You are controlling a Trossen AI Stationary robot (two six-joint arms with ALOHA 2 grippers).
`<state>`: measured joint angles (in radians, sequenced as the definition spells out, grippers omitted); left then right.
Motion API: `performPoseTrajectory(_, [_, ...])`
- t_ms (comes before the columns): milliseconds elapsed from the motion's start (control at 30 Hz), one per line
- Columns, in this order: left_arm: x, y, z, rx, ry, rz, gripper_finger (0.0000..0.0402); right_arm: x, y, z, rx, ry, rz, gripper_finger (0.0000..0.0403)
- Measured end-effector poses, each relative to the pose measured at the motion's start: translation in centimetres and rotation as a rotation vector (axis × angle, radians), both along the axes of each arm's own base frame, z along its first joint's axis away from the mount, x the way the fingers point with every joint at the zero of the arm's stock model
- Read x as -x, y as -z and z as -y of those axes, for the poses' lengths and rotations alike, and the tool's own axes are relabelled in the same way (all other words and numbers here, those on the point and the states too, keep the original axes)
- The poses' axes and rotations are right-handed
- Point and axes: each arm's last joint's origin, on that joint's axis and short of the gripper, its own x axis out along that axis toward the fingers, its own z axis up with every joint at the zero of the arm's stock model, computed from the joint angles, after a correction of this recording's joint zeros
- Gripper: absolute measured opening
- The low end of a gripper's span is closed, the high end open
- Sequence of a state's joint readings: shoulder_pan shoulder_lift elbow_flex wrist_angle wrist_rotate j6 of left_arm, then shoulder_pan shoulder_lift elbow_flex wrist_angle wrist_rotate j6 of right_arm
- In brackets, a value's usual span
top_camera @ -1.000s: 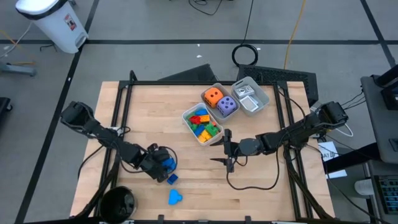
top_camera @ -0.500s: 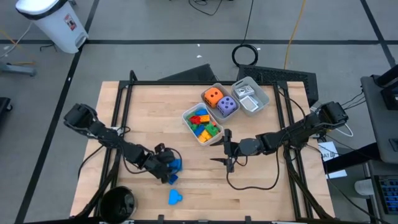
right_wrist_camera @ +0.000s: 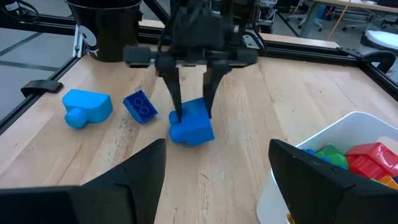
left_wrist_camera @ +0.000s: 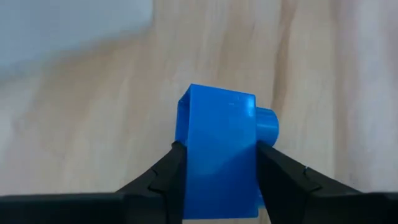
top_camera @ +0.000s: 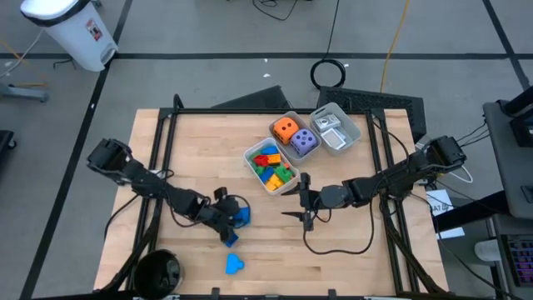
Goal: Pick & Place Toys
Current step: Put the blue game piece into the white bin
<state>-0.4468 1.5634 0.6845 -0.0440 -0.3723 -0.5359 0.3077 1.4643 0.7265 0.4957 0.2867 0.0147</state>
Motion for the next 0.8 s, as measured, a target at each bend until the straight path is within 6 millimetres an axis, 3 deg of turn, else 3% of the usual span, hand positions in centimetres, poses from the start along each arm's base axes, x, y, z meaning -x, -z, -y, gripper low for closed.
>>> performPoseTrajectory(67, [-0.9,-1.5,-0.1,-0.031,0.017,0.062,0.0160,0.0,0.0,0.0,0.000,0.000,0.000,0.0256])
performPoseTrajectory(200, [-2.4,-5.1,-1.0,-0.120,0.034,0.181,0.0116,0.0,0.0,0.0,0.000,0.000,-0.001,0.0256])
performPoseTrajectory(367, [-3.7,-9.0,-3.9,-0.262,-0.064,0.286,0.0051,0.0,0.0,0.0,0.001,0.000,-0.003,0.0256])
performPoseTrajectory(467, [-4.1,-9.4,-6.0,-0.267,-0.129,0.285,0.0010,0.0,0.1,0.0,0.003,0.000,-0.009,0.0256])
performPoseTrajectory(533, [-4.2,-9.3,-7.1,-0.233,-0.159,0.273,0.0006,0.1,0.3,0.0,0.010,0.000,-0.031,0.0256])
performPoseTrajectory(700, [-4.6,-8.5,-8.5,-0.092,-0.197,0.239,0.0047,0.8,1.6,-0.2,0.072,0.010,-0.172,0.0256])
performPoseTrajectory(800, [-4.8,-7.9,-8.7,-0.053,-0.244,0.229,0.0076,1.5,2.4,-0.1,0.148,0.102,-0.260,0.0256])
